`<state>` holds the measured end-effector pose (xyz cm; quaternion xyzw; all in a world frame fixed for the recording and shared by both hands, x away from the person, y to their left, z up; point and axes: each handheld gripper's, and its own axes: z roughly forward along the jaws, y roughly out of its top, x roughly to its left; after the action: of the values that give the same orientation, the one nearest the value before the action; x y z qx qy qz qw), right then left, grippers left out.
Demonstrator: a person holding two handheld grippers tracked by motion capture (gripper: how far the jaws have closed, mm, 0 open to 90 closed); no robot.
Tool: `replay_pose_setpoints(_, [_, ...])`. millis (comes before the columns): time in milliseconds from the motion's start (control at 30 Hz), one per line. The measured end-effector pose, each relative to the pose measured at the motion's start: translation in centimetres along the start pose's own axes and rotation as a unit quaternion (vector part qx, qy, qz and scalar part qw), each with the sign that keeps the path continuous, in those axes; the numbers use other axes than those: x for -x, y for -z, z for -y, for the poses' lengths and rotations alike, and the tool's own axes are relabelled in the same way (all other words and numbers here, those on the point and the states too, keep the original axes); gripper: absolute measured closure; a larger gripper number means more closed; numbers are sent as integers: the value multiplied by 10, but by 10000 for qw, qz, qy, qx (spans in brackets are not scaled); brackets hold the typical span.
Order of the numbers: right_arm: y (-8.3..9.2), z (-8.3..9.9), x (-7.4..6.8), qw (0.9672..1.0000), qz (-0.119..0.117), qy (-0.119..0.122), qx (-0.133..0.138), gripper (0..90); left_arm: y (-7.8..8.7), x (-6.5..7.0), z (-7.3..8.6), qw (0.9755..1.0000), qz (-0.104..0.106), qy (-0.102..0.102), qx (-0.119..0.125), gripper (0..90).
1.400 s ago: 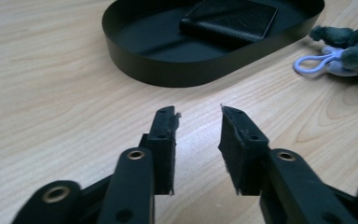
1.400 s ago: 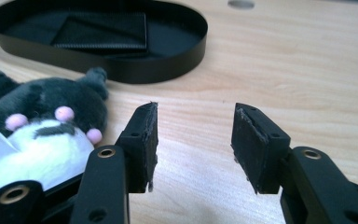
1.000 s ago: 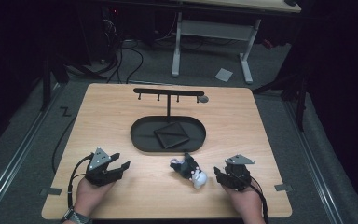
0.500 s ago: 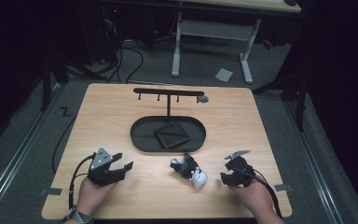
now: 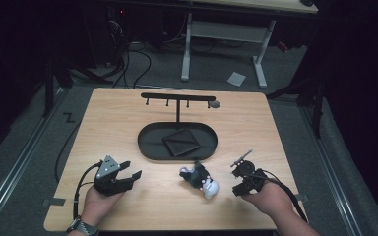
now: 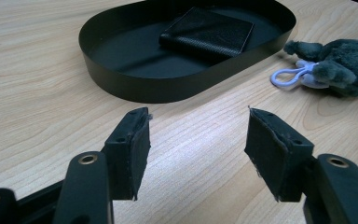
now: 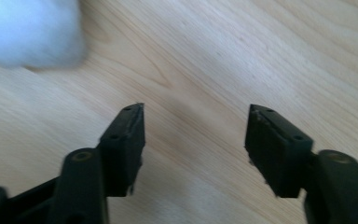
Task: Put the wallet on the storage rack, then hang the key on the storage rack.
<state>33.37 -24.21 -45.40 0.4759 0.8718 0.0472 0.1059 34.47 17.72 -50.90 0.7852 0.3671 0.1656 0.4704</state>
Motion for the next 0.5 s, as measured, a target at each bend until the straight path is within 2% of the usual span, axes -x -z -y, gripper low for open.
replay_pose_setpoints(167, [9,-14,-12,9999,-72,123,21,195,3,-1,2,10000,-31,-2,-5,399])
replay_pose_setpoints(333, [10,-27,-27,9996,-191,226,-39,159,6,-3,2,10000,-57,32,29,399])
replay_pose_setpoints(367, [10,-30,-30,9992,-214,324,-38,156,6,-3,2,10000,-63,38,27,399])
replay_pose_setpoints(433, [10,-35,-36,9989,-303,343,-36,153,5,-2,2,10000,-56,40,28,399])
replay_pose_setpoints(500, [11,-40,-41,9982,-373,466,6,153,4,-2,3,10000,-45,8,-9,399])
